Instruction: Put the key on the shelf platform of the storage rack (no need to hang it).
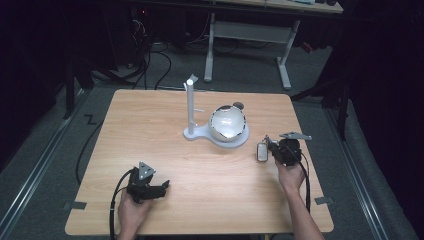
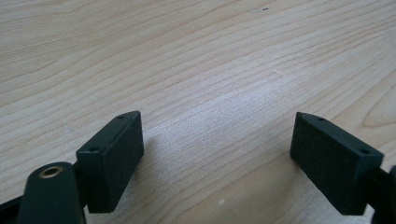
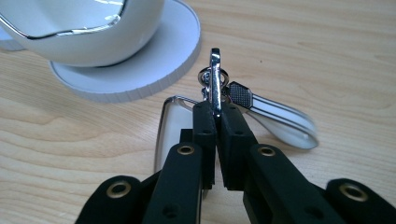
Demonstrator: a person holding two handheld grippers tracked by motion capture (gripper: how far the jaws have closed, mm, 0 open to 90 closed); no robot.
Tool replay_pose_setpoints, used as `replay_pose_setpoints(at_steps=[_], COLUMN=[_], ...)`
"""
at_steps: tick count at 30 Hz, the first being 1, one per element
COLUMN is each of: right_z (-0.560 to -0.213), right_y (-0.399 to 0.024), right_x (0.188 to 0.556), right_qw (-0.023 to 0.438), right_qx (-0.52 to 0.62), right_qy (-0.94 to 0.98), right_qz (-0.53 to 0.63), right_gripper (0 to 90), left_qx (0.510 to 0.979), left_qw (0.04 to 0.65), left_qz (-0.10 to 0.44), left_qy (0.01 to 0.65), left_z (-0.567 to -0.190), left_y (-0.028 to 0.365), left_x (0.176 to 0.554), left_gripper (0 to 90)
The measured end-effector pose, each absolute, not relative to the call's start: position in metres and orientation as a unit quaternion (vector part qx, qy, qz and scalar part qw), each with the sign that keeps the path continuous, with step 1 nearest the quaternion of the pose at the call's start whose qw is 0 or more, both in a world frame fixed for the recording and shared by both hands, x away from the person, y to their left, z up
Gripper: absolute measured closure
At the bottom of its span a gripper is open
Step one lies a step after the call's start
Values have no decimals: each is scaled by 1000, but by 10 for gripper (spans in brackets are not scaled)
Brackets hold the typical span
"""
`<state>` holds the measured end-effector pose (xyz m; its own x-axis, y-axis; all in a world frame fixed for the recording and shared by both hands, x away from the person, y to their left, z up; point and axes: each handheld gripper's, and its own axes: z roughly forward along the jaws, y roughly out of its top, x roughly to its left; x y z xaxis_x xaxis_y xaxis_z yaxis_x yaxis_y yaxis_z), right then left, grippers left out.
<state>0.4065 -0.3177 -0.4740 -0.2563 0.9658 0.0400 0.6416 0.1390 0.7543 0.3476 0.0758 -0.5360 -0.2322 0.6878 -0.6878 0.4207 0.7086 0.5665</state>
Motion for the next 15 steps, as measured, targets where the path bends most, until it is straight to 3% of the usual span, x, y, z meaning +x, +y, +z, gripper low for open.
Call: replay_pose_setpoints(at_steps=[15], right_z=[-446], right_y=[-316], right_x=[393], right_qw=[248], right_qx=[530], right_qy=[726], right_qz=[361], right_gripper=[869], left_qx=[358], left_qw=[505], left_qz=[132], left_qy=[774], left_z=[-536], left_y=[76], left_x=[348], left_gripper=[177])
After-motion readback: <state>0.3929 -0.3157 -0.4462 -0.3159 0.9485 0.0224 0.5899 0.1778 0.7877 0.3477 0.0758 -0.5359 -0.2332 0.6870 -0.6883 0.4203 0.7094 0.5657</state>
